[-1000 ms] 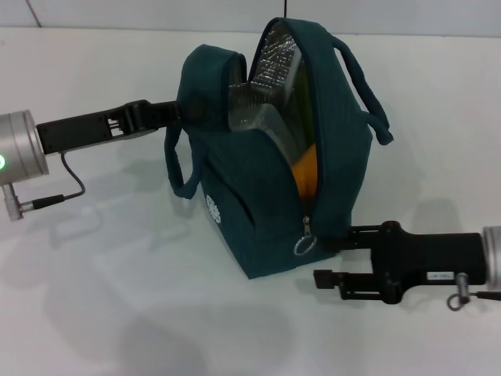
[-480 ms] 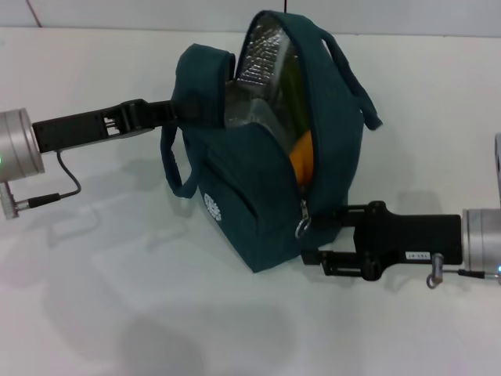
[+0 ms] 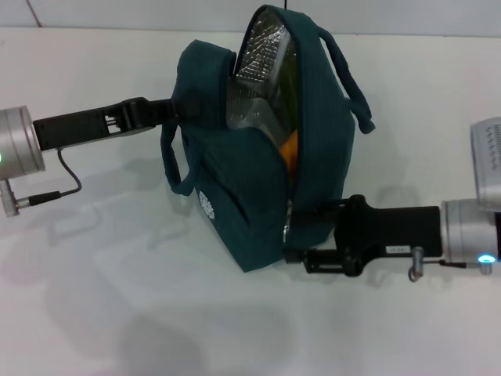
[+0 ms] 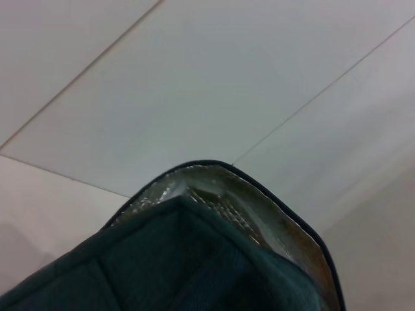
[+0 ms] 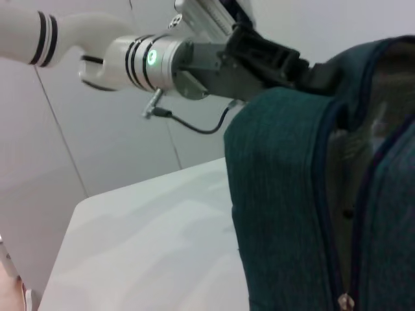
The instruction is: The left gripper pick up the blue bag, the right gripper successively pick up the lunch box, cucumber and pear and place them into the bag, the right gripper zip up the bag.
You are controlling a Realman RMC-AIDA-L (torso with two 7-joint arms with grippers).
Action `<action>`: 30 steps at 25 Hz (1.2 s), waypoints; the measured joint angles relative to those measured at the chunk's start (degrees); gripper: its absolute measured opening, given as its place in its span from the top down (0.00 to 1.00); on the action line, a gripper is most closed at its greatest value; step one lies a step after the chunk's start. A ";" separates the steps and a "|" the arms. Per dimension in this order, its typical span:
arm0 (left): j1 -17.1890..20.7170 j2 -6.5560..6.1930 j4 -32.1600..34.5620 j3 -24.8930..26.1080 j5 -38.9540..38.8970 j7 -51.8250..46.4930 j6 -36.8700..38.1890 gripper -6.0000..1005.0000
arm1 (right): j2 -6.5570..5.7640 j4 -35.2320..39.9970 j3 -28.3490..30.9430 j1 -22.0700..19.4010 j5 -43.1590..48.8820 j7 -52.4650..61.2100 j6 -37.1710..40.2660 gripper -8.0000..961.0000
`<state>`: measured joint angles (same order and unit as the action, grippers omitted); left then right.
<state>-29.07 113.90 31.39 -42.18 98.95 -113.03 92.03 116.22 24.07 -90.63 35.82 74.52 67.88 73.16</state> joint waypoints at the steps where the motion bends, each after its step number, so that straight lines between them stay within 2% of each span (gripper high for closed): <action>1: 0.05 0.01 -0.01 0.00 0.01 0.00 0.00 0.95 | -0.01 0.12 -0.63 -0.01 -1.05 0.00 -1.52 0.45; 4: 0.22 0.01 -0.02 0.00 0.03 0.21 0.00 0.95 | -0.02 0.28 -1.57 -0.32 -3.66 -0.01 -4.37 0.45; 13: 0.28 -0.02 -0.01 0.00 -0.03 0.71 -0.01 0.95 | -0.04 -0.12 -2.61 -0.37 -7.00 -0.04 -5.37 0.46; 24: 0.59 -0.53 -0.02 -0.01 -0.34 0.87 -0.01 0.95 | -0.03 -0.25 -2.62 -0.89 -7.29 0.01 -5.67 0.70; 27: 0.60 -0.55 -0.02 -0.01 -0.35 0.88 -0.01 0.95 | -0.03 -0.25 -2.62 -1.26 -7.30 0.09 -5.67 0.91; 30: 0.64 -0.66 -0.02 -0.01 -0.52 0.88 -0.01 0.95 | -0.05 -0.24 -2.62 -1.49 -7.25 0.36 -5.44 0.95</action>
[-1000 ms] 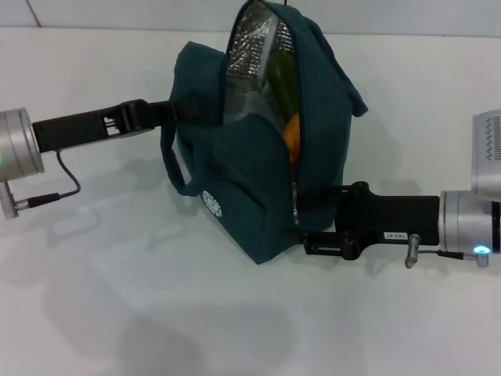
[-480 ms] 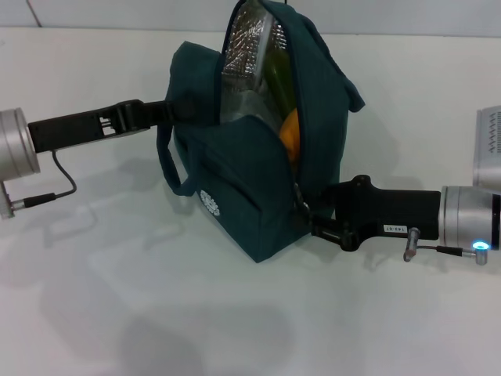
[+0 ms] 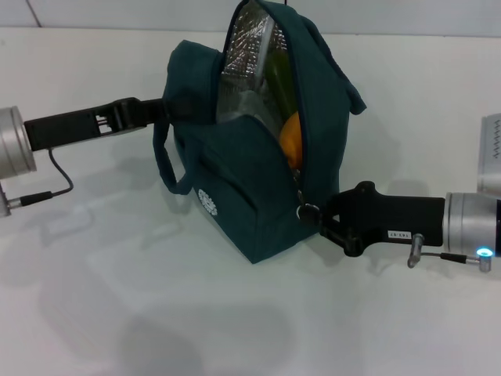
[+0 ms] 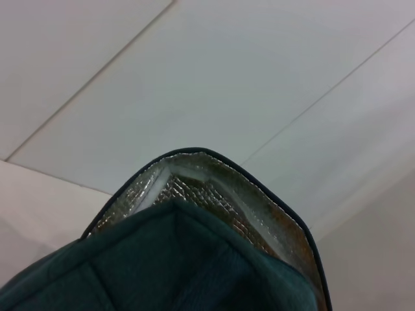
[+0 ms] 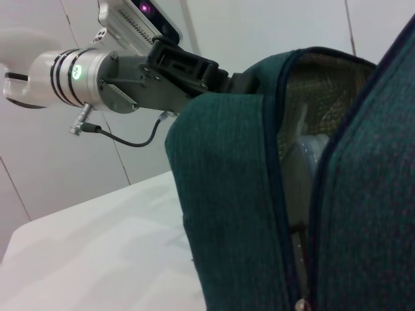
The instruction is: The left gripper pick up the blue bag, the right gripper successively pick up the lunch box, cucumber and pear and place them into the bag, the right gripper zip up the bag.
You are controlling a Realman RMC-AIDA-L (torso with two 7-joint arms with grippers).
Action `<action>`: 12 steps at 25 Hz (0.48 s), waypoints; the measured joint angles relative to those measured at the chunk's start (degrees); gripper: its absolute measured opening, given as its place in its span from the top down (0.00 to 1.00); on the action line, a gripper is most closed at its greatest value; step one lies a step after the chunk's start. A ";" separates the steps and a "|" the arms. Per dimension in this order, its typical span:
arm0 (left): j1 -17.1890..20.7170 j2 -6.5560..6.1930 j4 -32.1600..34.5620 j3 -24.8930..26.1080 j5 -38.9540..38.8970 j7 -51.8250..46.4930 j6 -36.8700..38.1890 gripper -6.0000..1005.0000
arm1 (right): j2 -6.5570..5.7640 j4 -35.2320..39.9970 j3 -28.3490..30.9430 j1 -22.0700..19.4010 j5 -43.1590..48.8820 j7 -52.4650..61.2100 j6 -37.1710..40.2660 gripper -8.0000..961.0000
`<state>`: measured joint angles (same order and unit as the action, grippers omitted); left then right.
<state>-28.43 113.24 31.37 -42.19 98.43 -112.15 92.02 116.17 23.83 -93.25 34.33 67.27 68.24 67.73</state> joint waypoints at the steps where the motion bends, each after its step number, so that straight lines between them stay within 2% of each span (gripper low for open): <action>1: 0.06 -0.04 0.00 0.00 -0.11 0.00 0.00 0.95 | -0.05 0.00 0.00 -0.10 0.06 0.12 0.14 0.96; 12: 0.48 -0.15 0.00 0.00 -0.30 0.00 0.00 0.95 | -0.57 0.94 0.63 -2.80 -0.06 0.44 2.40 0.98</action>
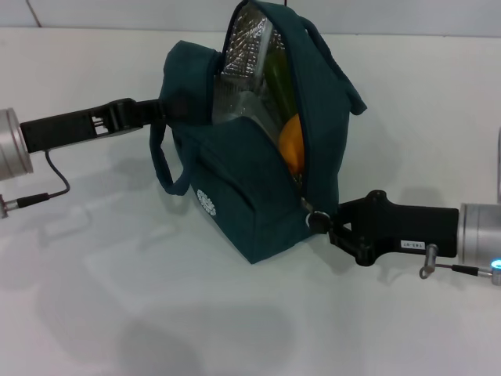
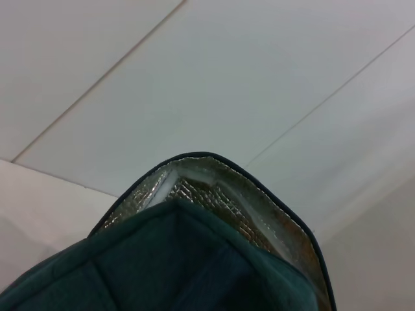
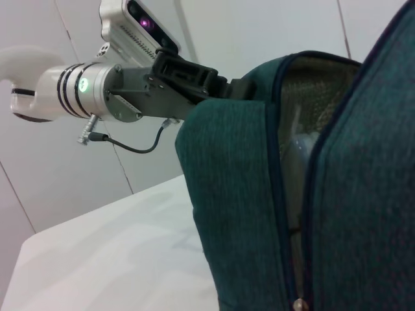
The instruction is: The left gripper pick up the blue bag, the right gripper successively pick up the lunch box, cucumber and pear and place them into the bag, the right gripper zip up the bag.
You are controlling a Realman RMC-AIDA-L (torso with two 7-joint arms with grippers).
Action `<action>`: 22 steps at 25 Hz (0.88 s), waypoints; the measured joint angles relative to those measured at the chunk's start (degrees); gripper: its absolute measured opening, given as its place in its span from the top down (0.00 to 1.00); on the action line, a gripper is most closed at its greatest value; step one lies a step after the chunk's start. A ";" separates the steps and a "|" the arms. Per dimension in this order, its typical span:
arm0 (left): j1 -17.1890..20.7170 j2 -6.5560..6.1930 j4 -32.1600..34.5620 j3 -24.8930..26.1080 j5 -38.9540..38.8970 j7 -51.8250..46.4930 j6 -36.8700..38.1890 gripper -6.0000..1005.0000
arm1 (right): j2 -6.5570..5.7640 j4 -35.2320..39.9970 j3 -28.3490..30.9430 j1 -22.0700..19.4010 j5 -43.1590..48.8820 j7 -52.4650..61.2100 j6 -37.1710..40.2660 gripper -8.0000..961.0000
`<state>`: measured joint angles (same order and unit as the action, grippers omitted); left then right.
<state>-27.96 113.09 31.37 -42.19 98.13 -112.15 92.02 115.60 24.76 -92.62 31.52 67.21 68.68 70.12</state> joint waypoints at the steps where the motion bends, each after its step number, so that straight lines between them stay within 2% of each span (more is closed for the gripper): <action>1: 0.01 0.00 0.00 0.00 -0.01 0.00 0.00 0.95 | -0.01 0.20 0.01 -0.22 0.00 0.00 0.03 0.98; 8: 0.01 0.06 0.01 0.00 -0.01 0.00 0.01 0.95 | -0.03 3.58 0.47 -3.28 0.01 -0.17 0.40 0.98; 14: 0.01 0.24 0.01 -0.22 0.10 0.54 0.41 0.95 | 0.19 6.14 2.45 -6.15 -2.03 -3.99 3.98 0.98; 22: -0.46 0.70 -0.13 -0.14 -0.16 2.32 3.42 0.94 | 0.15 6.28 2.28 -5.49 -3.87 -6.23 6.96 0.98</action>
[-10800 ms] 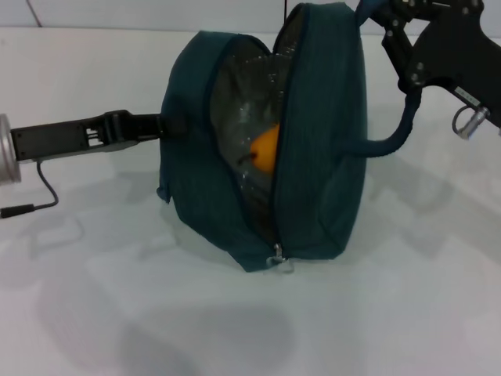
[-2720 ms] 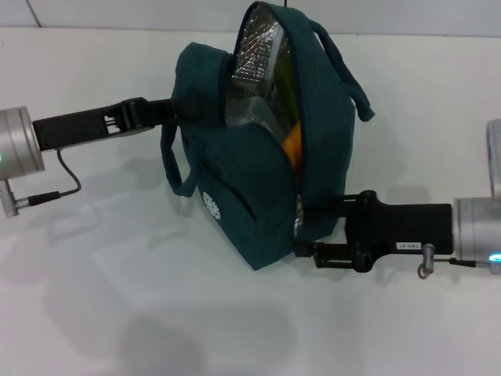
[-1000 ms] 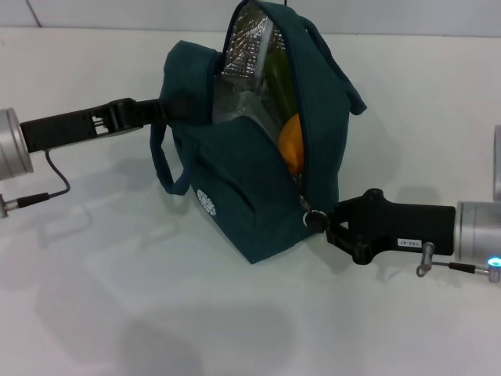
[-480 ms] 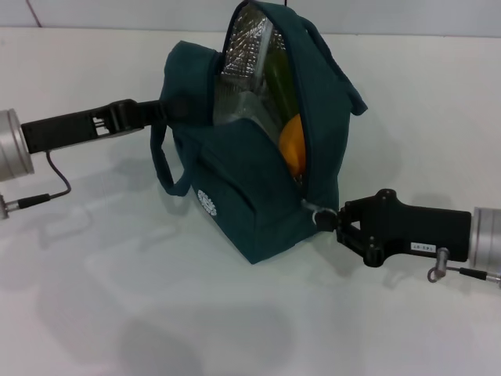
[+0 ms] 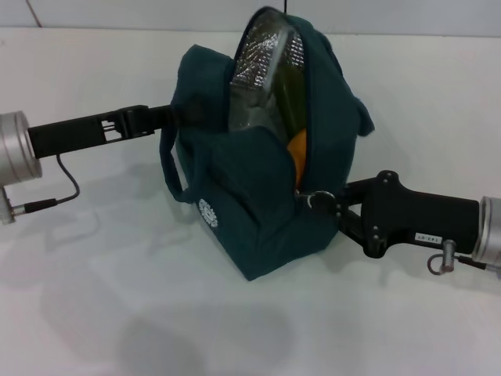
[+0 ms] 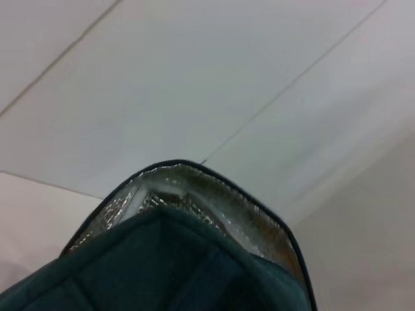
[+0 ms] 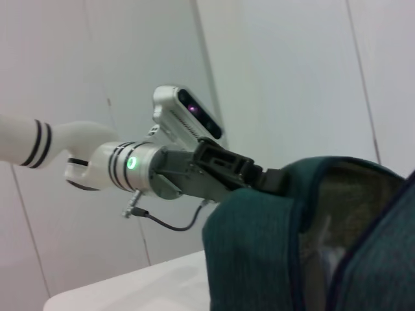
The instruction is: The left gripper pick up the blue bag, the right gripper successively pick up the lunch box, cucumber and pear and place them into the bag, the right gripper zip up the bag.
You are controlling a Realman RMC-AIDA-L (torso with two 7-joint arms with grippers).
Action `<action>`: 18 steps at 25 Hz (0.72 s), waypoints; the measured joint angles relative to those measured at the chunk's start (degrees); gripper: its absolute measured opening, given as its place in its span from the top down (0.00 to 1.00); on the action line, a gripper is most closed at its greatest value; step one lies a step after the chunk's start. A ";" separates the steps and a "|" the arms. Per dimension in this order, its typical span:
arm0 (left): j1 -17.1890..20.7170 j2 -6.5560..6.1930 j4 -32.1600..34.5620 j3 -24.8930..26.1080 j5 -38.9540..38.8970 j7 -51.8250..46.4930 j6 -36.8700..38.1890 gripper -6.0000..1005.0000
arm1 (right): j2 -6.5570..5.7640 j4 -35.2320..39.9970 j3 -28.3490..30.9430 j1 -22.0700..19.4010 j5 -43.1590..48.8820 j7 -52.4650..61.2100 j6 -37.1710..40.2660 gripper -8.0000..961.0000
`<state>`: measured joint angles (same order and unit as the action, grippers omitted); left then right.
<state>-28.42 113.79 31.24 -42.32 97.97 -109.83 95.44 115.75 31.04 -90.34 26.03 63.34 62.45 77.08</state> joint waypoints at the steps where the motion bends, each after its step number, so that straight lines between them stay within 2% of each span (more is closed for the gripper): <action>1: -0.01 0.05 -0.03 0.01 -0.11 0.48 0.28 0.93 | 0.00 0.00 -0.09 0.28 0.01 -0.40 0.25 0.98; 4: -0.02 0.23 -0.20 0.03 -0.75 2.08 1.03 0.93 | 0.00 0.02 -0.23 0.91 0.03 -1.65 1.72 0.98; 12: 0.13 0.89 -0.31 0.05 -2.12 6.33 2.13 0.78 | 0.06 0.05 0.09 1.47 -2.33 -5.79 6.71 0.98; 18: -0.23 1.29 -0.31 0.01 -2.55 8.42 2.13 0.67 | 0.10 -0.04 0.08 1.48 -4.26 -7.28 7.48 0.98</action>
<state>-28.65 115.08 30.93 -42.31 95.42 -101.40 97.57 115.85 31.00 -90.26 27.51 59.08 55.17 84.57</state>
